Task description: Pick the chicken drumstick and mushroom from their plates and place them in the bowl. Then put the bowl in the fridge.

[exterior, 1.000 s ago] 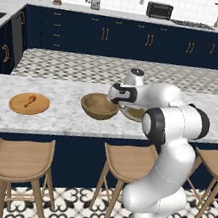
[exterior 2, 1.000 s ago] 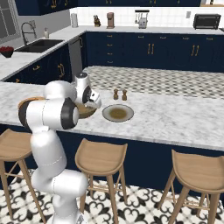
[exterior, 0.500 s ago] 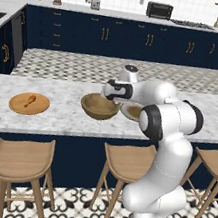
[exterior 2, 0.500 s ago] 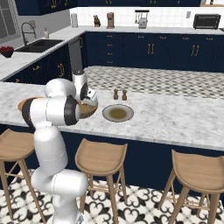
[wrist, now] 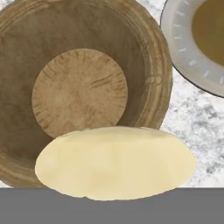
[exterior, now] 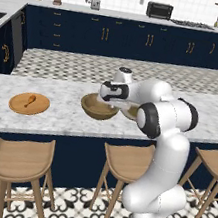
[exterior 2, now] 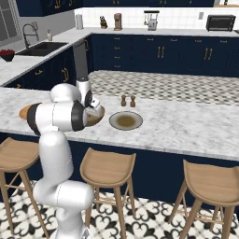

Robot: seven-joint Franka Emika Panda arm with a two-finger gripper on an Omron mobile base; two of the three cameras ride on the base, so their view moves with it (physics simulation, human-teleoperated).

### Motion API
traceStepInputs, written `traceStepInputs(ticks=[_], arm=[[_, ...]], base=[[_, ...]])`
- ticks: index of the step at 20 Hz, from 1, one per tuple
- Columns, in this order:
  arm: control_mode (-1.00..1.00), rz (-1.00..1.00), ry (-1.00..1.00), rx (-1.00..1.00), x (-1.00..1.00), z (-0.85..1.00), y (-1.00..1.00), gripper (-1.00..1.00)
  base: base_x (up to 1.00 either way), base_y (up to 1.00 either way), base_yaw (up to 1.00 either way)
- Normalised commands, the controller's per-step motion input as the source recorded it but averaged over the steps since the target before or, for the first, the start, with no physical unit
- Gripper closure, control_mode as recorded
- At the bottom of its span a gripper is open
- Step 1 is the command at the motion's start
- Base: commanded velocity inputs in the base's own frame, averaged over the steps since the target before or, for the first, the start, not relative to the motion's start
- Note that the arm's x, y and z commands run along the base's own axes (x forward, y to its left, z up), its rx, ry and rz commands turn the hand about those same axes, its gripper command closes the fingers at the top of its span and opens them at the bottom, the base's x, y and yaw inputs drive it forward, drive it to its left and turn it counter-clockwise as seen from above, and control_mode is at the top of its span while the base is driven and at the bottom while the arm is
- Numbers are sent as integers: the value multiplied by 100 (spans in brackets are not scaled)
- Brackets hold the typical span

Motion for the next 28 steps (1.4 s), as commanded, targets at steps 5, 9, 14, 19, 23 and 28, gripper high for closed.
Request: traceStepInputs(ticks=[5,9,14,19,23,28], arm=[[-100,0,6,0,0,-20,0,100],[-100,0,1,0,0,-14,1,100],[-100,0,0,0,8,-3,2,100],[-100,0,0,0,6,-20,5,100],[-100,0,0,0,1,-11,5,-100],[-100,0,0,0,0,0,0,-100]], base=[[0,0,0],[0,0,0],[0,0,0],[0,0,0],[0,0,0],[0,0,0]])
